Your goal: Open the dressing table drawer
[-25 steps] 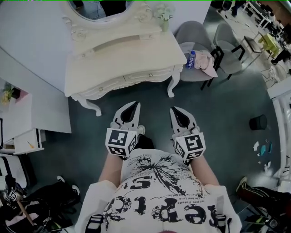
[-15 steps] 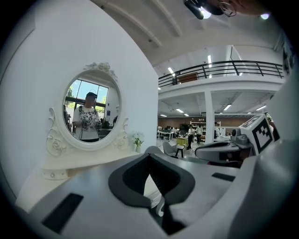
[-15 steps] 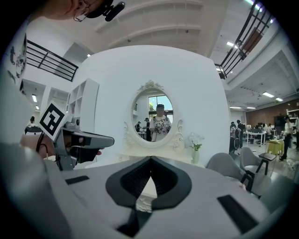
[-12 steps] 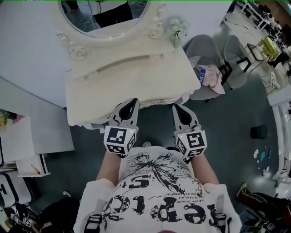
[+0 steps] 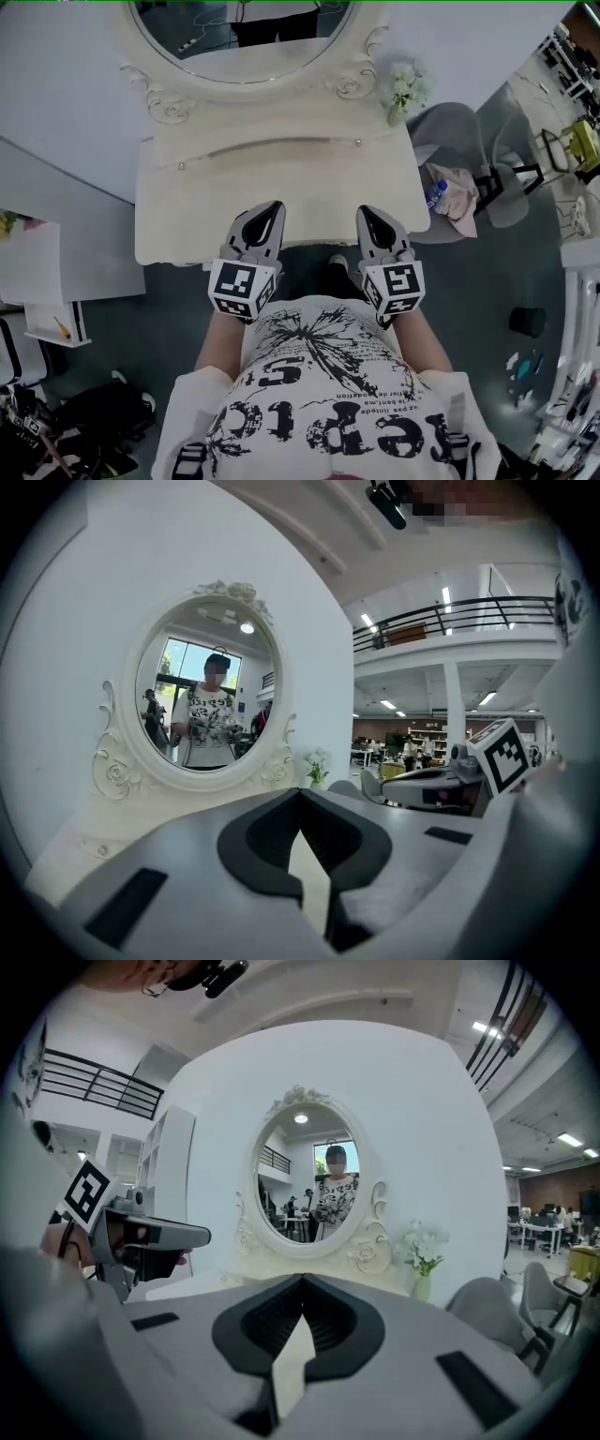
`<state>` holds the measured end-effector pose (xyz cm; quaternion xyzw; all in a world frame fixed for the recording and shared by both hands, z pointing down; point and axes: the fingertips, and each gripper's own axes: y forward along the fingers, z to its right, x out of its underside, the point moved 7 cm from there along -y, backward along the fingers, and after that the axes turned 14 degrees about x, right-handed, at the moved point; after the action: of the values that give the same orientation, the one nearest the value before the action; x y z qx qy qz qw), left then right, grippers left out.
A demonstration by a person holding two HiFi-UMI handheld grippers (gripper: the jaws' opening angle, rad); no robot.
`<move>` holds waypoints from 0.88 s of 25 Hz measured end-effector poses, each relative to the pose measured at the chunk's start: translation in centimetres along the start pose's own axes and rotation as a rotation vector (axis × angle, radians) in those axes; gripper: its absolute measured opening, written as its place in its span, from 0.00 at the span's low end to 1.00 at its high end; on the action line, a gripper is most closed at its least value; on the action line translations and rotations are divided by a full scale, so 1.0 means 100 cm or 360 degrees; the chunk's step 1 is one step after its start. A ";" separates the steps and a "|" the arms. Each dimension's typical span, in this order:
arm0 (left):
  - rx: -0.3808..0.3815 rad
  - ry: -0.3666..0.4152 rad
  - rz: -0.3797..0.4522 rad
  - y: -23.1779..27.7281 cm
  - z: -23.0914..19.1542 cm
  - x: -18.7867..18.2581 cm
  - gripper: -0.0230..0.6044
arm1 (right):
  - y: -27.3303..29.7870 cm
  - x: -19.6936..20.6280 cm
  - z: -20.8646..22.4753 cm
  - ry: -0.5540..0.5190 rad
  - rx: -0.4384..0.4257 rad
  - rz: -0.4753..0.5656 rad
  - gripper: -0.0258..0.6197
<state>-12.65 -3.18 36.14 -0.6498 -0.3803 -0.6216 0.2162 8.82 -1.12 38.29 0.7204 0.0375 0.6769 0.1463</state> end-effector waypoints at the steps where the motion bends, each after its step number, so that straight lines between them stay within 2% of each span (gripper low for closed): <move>1: -0.0042 -0.0007 0.0003 0.010 -0.005 -0.002 0.05 | 0.015 -0.001 0.007 -0.0016 -0.0040 -0.0006 0.06; 7: -0.0229 -0.0067 0.0031 0.077 -0.032 -0.011 0.05 | 0.102 -0.007 0.059 -0.0098 -0.0231 -0.0065 0.06; 12: -0.0330 -0.0103 0.0021 0.118 -0.043 -0.001 0.05 | 0.153 0.013 0.090 -0.0112 -0.0288 -0.0162 0.06; 17: -0.0284 -0.0109 0.0072 0.153 -0.054 0.011 0.05 | 0.191 0.039 0.109 -0.0089 -0.0264 -0.0274 0.06; 22: -0.0164 -0.0134 0.0029 0.168 -0.070 0.024 0.05 | 0.219 0.070 0.110 -0.0044 -0.0208 -0.0383 0.07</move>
<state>-4.49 -18.28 42.60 -0.6890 -0.3507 -0.6105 0.1720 17.06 -21.97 50.30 0.7089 0.0774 0.6455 0.2736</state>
